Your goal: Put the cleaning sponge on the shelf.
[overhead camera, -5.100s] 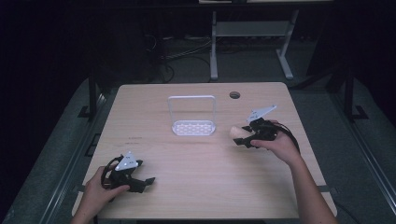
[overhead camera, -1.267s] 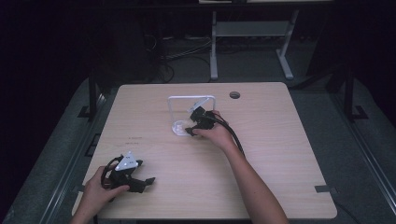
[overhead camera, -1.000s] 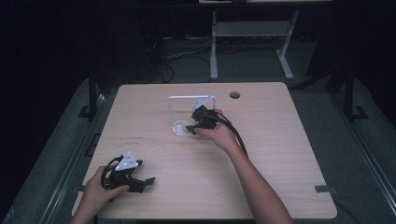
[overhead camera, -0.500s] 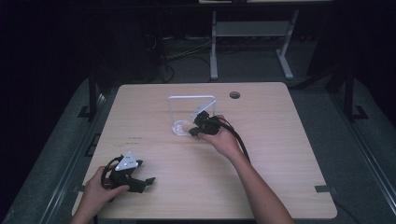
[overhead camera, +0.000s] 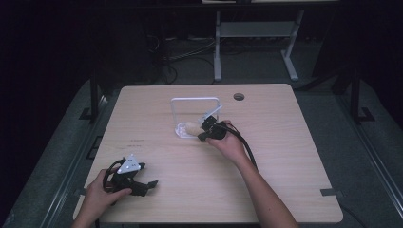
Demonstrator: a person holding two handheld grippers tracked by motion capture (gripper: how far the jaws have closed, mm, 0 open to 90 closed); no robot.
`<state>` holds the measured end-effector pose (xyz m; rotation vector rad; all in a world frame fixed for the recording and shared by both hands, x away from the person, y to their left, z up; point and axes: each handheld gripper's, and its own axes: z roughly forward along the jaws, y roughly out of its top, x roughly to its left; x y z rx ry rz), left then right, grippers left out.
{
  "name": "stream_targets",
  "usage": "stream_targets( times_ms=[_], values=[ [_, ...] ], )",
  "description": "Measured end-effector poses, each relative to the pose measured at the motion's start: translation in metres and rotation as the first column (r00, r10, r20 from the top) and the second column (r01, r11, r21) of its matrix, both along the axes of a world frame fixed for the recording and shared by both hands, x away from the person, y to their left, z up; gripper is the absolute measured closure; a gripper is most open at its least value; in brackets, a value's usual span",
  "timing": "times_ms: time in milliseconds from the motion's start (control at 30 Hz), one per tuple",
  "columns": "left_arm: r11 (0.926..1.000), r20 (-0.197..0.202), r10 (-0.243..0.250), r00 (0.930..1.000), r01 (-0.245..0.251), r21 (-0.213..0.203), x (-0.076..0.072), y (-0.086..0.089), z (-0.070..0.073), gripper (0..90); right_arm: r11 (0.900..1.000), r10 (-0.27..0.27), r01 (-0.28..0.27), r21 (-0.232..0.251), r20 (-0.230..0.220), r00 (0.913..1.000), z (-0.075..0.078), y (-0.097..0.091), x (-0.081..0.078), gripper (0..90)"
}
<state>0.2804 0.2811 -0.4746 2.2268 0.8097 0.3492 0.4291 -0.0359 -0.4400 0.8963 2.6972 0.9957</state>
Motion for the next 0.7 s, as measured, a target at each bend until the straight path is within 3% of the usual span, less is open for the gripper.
stream_targets(
  times_ms=[300,400,700],
  values=[
    [1.0000,0.000,0.003,1.0000,-0.003,-0.005,0.000,0.000,0.000,13.1,0.9984,-0.057,0.057,0.001,0.003,0.9984,-0.005,-0.011,0.009,89.8],
    [1.0000,0.000,0.003,1.0000,-0.003,-0.005,0.000,0.000,0.000,13.0,0.9980,-0.062,0.063,-0.011,0.014,0.9979,-0.007,-0.013,0.011,89.8],
    [1.0000,-0.001,0.003,1.0000,-0.003,-0.007,0.000,0.000,0.000,13.0,0.9983,-0.050,0.050,0.030,0.000,0.9988,-0.006,-0.018,0.004,88.5]
  ],
)
